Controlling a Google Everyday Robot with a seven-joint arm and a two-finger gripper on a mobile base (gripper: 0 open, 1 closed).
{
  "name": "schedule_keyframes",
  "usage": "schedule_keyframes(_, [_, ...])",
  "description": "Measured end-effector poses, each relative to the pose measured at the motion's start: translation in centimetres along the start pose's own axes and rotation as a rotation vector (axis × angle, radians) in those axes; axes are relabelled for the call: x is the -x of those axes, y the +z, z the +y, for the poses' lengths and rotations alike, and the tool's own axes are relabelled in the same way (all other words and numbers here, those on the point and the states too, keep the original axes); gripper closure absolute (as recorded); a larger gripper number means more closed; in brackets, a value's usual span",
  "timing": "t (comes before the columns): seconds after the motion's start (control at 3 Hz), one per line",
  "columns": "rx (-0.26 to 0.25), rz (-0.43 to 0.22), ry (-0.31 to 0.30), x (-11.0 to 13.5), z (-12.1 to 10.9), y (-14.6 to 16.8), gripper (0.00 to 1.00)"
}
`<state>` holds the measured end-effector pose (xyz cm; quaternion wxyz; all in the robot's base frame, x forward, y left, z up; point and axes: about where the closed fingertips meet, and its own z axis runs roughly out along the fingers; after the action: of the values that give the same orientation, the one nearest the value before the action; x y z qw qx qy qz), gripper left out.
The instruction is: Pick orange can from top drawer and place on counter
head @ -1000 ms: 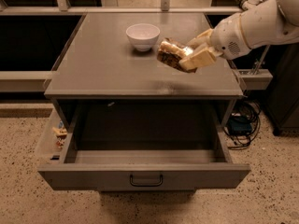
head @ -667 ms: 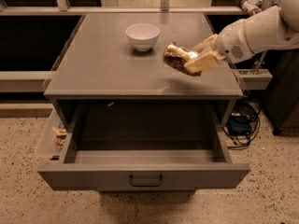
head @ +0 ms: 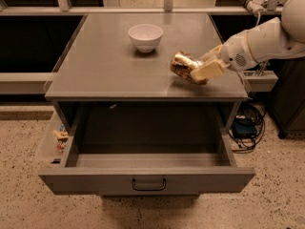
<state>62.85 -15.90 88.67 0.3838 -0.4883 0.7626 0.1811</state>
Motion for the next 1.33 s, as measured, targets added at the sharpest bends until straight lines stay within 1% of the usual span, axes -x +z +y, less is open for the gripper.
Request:
schedule_keyframes(0.33, [0.009,0.008,0.032,-1.12,-0.07,0.64,1.00])
schedule_keyframes(1.0, [0.009,0.008,0.032,-1.15,-0.07,0.66,0.59])
schedule_keyframes(1.33, [0.010,0.008,0.032,-1.14,-0.07,0.67,0.34])
